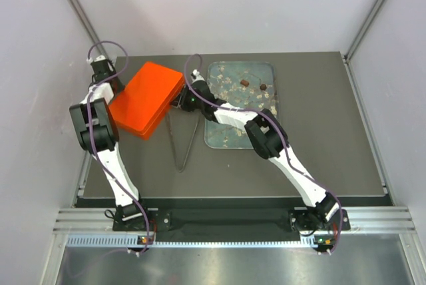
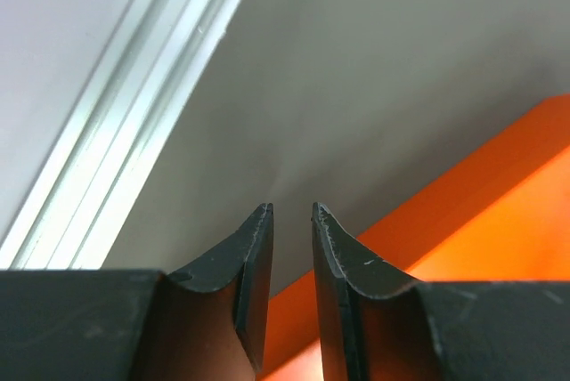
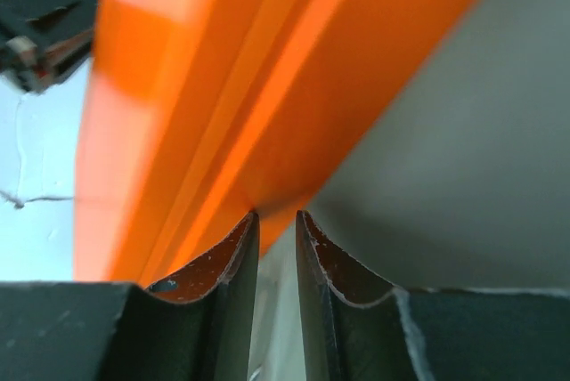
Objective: Pack the chocolate
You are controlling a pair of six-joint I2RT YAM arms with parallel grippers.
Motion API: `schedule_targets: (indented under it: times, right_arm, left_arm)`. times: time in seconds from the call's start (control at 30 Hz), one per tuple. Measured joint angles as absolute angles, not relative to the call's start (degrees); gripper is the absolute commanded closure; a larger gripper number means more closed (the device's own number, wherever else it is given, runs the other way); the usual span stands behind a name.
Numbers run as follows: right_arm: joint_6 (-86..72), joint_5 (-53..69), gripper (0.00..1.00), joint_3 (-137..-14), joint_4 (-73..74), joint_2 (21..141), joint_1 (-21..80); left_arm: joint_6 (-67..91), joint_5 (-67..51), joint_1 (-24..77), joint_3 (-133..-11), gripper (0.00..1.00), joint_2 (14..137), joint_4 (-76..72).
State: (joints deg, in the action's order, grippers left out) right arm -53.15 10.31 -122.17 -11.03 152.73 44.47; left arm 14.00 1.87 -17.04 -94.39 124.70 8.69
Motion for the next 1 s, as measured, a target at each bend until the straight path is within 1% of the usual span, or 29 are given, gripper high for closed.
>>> schedule_targets:
  times: [0.13,0.53,0.83,1.0]
  right_arm:
    - [-56.2,11.3,0.76,-127.3,-12.1,157.9,44.4]
    - [-58.1,11.2,0.76,-127.6,-12.3,158.1,44.5]
    - [-60.8,12.2,0.77,-123.6,-18.6,157.8,44.4]
    - [-62.3,13.8,0.75,-120.3,-21.7,156.6,44.0]
  left_arm:
    - [14.0,1.9,-17.2,-92.3,0.7,123.3,5.8]
    - [14.0,2.1,-16.1,-89.9,0.7,121.9,2.0]
    - [14.4,2.7,-15.7,-90.9,0.69,121.5,4.7]
    - [15.9,3.6,-15.6,-91.9,0.67,121.4,7.3]
